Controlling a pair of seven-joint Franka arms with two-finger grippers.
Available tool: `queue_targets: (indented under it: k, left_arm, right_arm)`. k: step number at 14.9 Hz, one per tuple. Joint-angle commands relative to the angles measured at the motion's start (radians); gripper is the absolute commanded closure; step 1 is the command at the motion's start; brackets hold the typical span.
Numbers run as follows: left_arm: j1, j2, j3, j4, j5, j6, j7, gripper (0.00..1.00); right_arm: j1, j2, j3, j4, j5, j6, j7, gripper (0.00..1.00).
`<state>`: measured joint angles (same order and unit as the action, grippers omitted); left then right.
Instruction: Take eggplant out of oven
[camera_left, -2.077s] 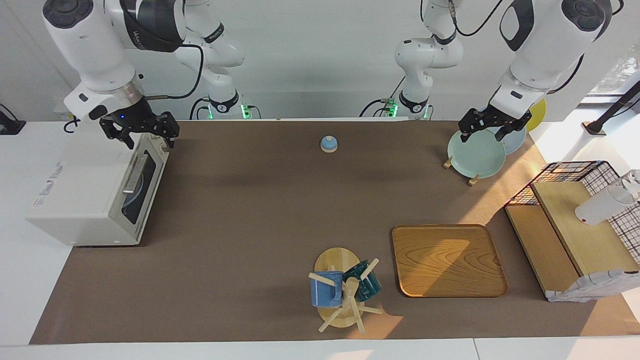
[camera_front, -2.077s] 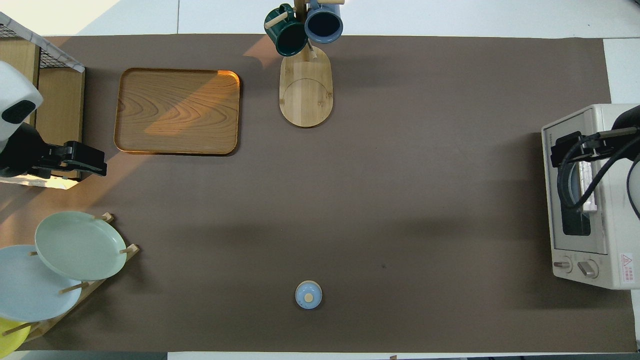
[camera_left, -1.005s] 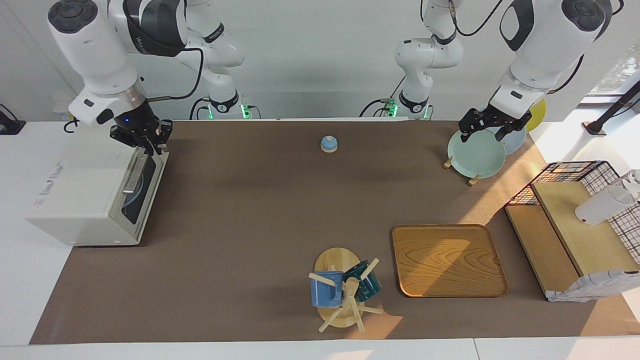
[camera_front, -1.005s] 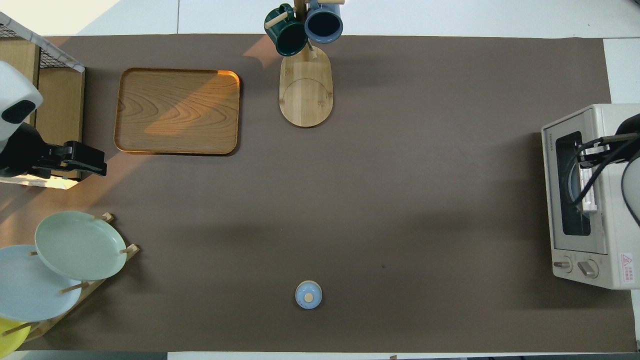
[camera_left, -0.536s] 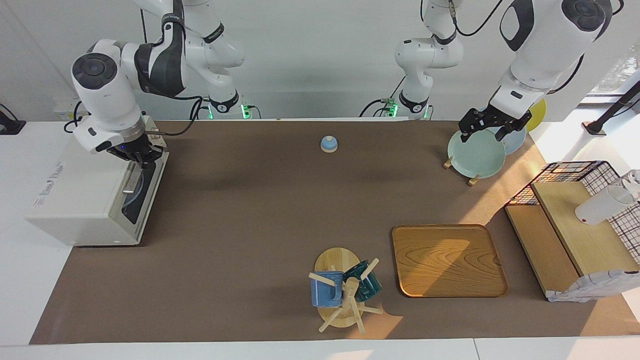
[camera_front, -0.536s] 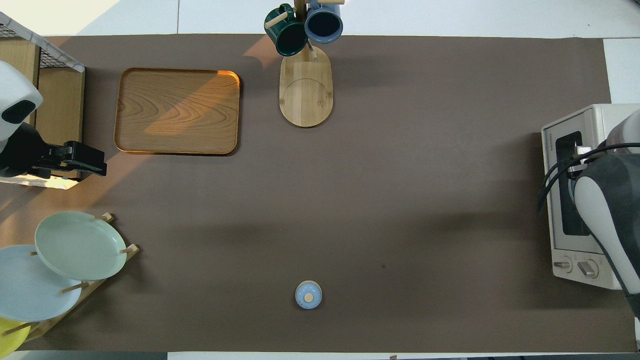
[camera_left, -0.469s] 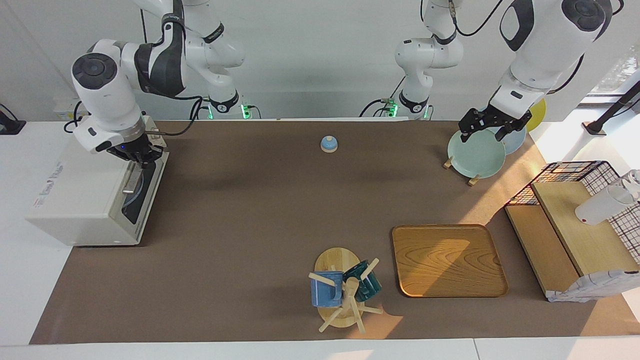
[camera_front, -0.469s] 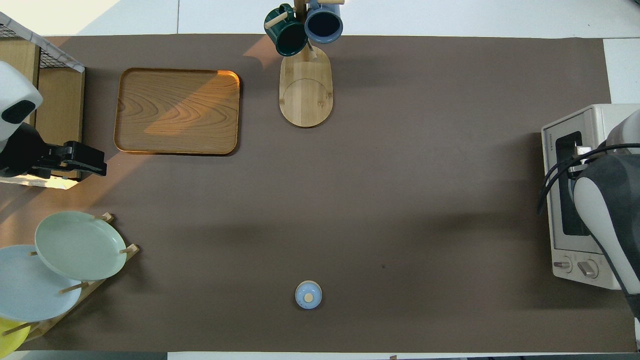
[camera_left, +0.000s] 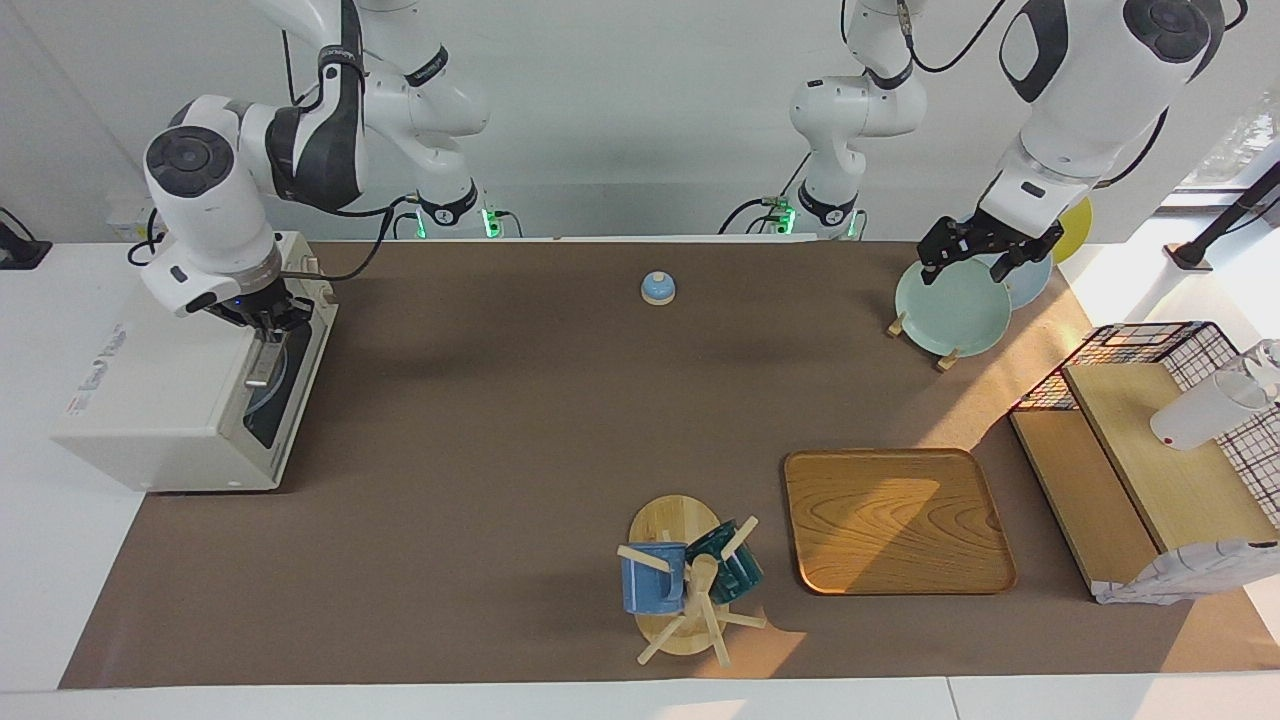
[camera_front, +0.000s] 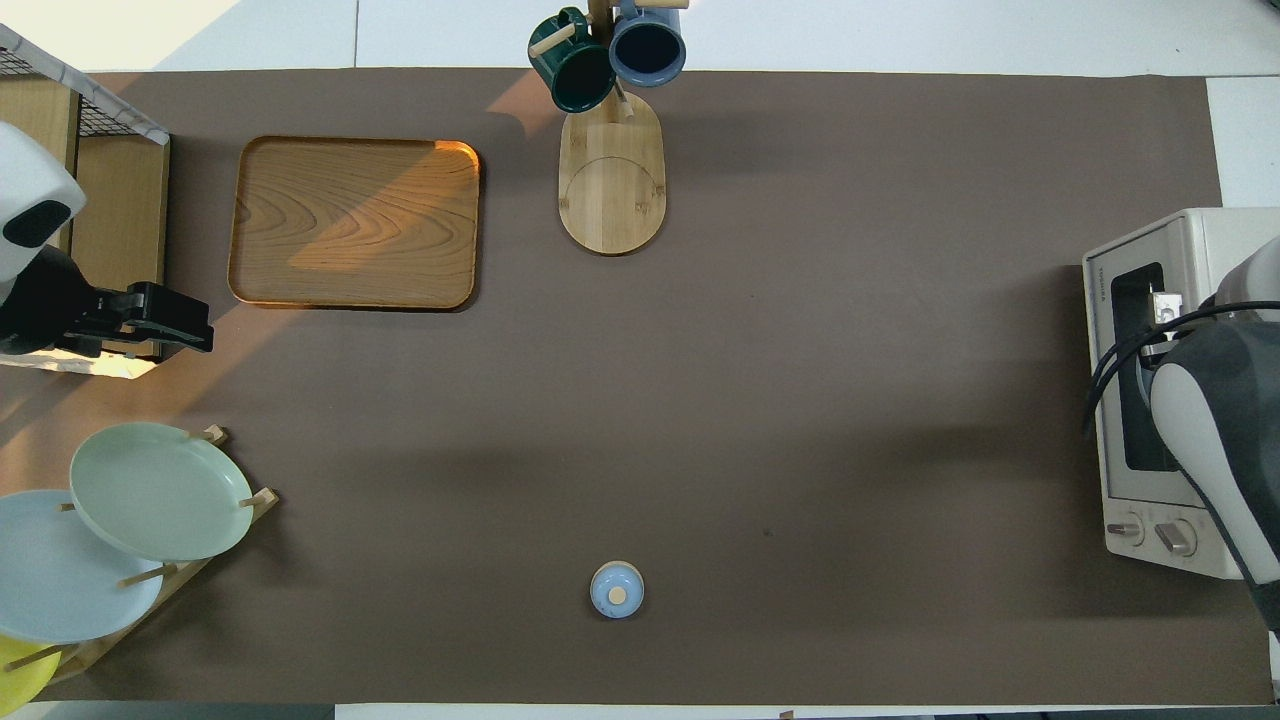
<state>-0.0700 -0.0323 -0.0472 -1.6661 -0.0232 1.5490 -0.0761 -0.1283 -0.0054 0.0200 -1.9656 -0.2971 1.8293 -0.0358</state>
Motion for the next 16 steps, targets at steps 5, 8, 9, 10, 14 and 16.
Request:
queue_targets:
  k: [5,8,9,10,14,16]
  left_arm:
    - [0.01,-0.017,-0.007,-0.009,0.014,-0.01,0.002,0.0]
    - [0.01,-0.017,-0.005,-0.009,0.014,-0.01,0.002,0.0]
    - [0.01,-0.018,-0.005,-0.009,0.014,-0.01,0.002,0.0]
    - [0.01,-0.018,-0.005,-0.009,0.014,-0.01,0.002,0.0]
    - [0.01,-0.017,-0.005,-0.009,0.014,-0.01,0.002,0.0]
    - [0.01,-0.018,-0.005,-0.009,0.014,-0.01,0.004,0.0]
  right_arm:
    - [0.117,0.027,0.014,-0.165,0.098,0.267,0.118,1.0]
    - [0.136,0.062,0.014,-0.217,0.101,0.407,0.159,1.0]
    - [0.134,0.076,0.014,-0.219,0.101,0.418,0.16,1.0]
    - [0.124,0.085,0.014,-0.22,0.102,0.421,0.16,1.0]
    - [0.124,0.097,0.012,-0.229,0.177,0.439,0.175,1.0]
    - [0.124,0.111,0.012,-0.242,0.228,0.459,0.184,1.0]
